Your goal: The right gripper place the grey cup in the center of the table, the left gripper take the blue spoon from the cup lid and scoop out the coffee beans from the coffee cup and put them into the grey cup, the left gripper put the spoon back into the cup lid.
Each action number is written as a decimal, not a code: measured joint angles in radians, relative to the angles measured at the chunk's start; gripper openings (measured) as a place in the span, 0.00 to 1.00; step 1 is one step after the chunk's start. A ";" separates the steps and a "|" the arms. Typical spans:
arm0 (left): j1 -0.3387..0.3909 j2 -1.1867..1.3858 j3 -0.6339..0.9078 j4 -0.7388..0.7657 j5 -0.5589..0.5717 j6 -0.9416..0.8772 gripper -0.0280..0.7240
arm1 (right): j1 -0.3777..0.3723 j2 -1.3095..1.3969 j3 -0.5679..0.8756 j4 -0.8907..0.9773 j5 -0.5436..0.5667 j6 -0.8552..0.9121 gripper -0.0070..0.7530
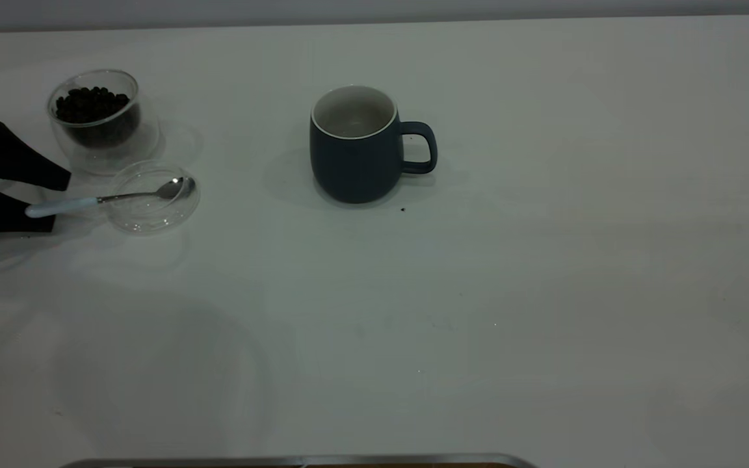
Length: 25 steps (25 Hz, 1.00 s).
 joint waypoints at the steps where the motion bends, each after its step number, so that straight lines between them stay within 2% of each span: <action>1: 0.001 0.000 0.000 0.000 0.003 0.000 0.83 | 0.000 0.000 0.000 0.000 0.000 0.000 0.33; 5: 0.026 -0.013 0.000 -0.003 0.015 0.001 0.79 | 0.000 0.000 0.000 0.000 0.000 0.000 0.33; 9: 0.084 -0.079 0.000 -0.066 0.014 -0.004 0.78 | 0.000 0.000 0.000 0.000 0.000 0.000 0.33; 12: 0.121 -0.149 0.000 -0.121 0.068 -0.008 0.78 | 0.000 0.000 0.000 0.000 0.000 0.000 0.33; 16: 0.124 -0.273 0.000 -0.130 0.118 -0.019 0.78 | 0.000 0.000 0.000 0.000 0.000 0.000 0.33; 25: 0.103 -0.643 0.000 -0.133 0.136 -0.197 0.77 | 0.000 0.000 0.000 0.000 0.000 0.000 0.33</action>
